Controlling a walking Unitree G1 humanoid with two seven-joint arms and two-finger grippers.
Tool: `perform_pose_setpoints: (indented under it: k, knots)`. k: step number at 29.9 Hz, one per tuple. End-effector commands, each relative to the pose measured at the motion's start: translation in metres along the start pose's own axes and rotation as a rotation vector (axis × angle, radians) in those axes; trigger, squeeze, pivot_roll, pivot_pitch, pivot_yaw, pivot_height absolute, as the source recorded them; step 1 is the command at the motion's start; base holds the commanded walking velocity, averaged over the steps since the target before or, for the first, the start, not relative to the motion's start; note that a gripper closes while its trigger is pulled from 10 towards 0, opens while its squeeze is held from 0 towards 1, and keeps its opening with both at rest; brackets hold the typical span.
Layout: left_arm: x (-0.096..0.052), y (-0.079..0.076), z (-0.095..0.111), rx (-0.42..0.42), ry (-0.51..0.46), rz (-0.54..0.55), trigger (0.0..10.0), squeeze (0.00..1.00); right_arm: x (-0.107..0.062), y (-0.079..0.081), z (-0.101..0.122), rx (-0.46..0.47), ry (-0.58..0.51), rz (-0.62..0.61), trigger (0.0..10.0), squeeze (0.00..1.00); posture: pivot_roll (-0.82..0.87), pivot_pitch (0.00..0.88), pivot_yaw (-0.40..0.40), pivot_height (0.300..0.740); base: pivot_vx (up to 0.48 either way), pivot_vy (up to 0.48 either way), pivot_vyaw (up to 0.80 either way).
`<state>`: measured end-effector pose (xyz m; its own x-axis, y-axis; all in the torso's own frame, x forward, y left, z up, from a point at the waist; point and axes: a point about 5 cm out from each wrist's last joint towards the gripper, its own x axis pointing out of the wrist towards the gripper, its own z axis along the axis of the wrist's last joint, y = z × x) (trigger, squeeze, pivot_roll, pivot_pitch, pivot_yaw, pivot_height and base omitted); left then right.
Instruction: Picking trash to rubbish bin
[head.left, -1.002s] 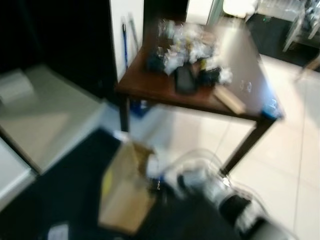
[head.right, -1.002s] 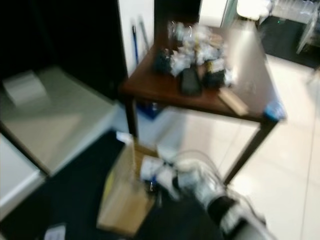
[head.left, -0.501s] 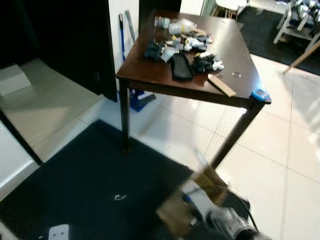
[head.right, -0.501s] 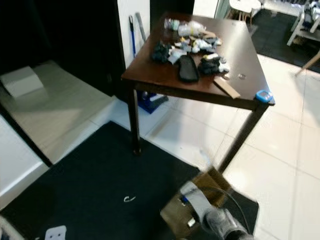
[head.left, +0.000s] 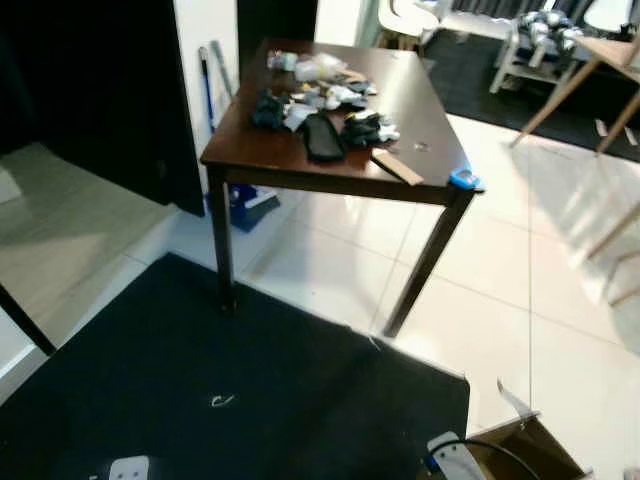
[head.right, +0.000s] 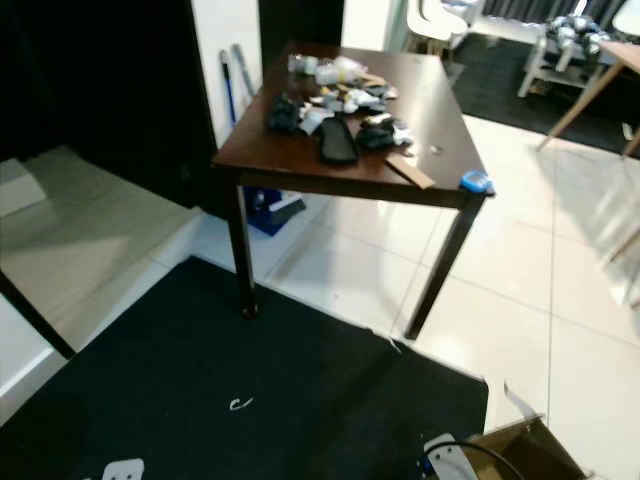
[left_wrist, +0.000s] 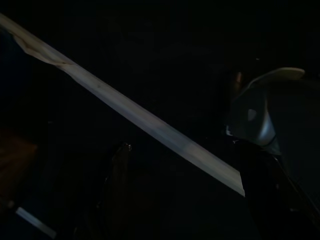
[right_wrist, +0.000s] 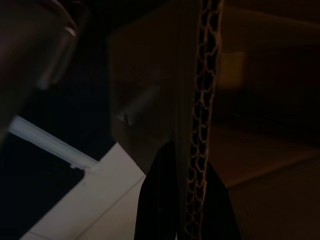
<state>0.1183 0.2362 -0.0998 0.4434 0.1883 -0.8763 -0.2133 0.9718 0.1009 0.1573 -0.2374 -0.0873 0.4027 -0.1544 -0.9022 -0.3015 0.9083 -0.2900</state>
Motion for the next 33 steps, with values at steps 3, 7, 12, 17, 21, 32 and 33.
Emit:
perform_pose_setpoints:
  k: [3, 7, 12, 17, 21, 32, 33]
  knots:
    - [-0.001, -0.001, -0.008, 0.014, 0.033, -0.002, 10.0, 0.0, 0.0, -0.002, 0.005, 0.002, -0.014, -0.027, 10.0, 0.0, 0.12, 0.084, -0.05, 0.74, 0.0, 0.0, -0.8]
    - [-0.001, -0.001, -0.009, 0.016, 0.035, -0.001, 10.0, 0.0, 0.0, -0.001, 0.006, -0.005, -0.016, -0.025, 10.0, 0.0, 0.12, 0.082, -0.052, 0.74, 0.0, 0.0, -0.8]
    - [-0.001, -0.001, -0.009, 0.015, 0.035, 0.0, 10.0, 0.0, 0.001, 0.001, 0.006, -0.022, -0.013, -0.017, 10.0, 0.0, 0.12, 0.079, -0.051, 0.74, 0.0, 0.0, -0.8]
    - [-0.001, -0.002, -0.008, 0.02, 0.035, -0.006, 10.0, 0.0, 0.001, 0.005, 0.005, -0.046, -0.007, -0.012, 10.0, 0.0, 0.12, 0.077, -0.042, 0.74, 0.0, 0.0, -0.8]
    - [-0.001, -0.003, -0.006, 0.041, 0.032, -0.019, 10.0, 0.0, 0.001, 0.006, 0.005, -0.051, -0.007, -0.012, 10.0, 0.0, 0.11, 0.083, -0.03, 0.74, 0.0, 0.0, -0.8]
    - [0.001, 0.002, 0.007, 0.049, -0.001, -0.015, 10.0, 0.0, 0.002, 0.015, 0.02, -0.032, -0.043, 0.011, 10.0, 0.0, 0.13, 0.055, -0.036, 0.74, 0.0, 0.0, -0.8]
    - [0.001, 0.002, 0.007, 0.049, -0.001, -0.015, 10.0, 0.0, 0.002, 0.015, 0.02, -0.032, -0.043, 0.011, 10.0, 0.0, 0.13, 0.055, -0.036, 0.74, 0.0, 0.0, -0.8]
